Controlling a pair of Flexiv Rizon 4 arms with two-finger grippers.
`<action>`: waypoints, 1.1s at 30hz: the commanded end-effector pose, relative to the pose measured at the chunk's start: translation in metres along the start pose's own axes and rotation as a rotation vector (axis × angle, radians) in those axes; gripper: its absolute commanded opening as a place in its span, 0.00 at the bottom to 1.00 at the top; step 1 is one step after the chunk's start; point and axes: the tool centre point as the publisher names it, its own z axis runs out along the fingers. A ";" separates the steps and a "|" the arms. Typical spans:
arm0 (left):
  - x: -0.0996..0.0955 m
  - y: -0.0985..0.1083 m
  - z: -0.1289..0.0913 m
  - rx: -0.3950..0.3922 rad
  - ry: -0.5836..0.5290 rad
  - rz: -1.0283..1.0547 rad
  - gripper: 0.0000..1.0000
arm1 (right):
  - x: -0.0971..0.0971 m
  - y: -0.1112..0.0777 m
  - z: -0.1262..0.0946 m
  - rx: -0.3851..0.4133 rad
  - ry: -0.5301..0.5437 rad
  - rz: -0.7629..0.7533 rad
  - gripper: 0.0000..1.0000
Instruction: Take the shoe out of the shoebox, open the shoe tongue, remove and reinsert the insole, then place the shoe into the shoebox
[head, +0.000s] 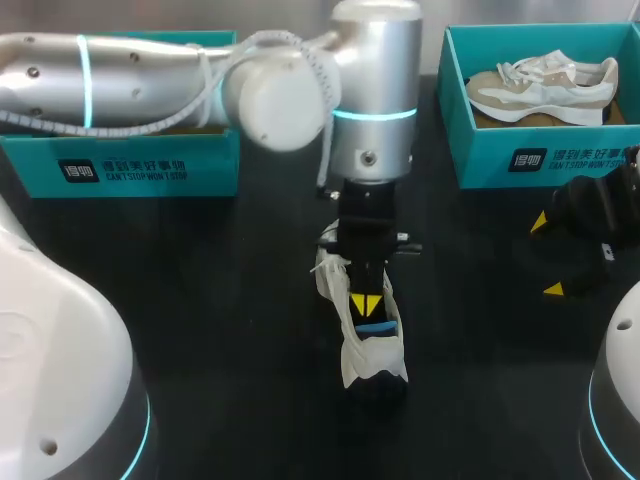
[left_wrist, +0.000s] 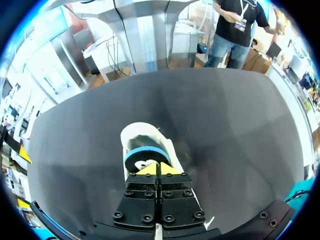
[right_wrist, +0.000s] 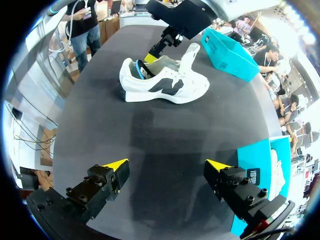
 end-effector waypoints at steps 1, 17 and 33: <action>0.010 -0.008 0.008 -0.034 -0.121 0.011 0.00 | 0.001 0.000 0.000 0.004 -0.002 0.000 1.00; -0.024 -0.007 0.039 -0.019 -0.083 0.057 0.00 | 0.001 0.000 0.000 0.004 -0.002 0.000 1.00; -0.023 -0.002 0.076 -0.060 -0.075 -0.004 0.00 | 0.001 0.000 0.000 0.004 -0.002 0.000 1.00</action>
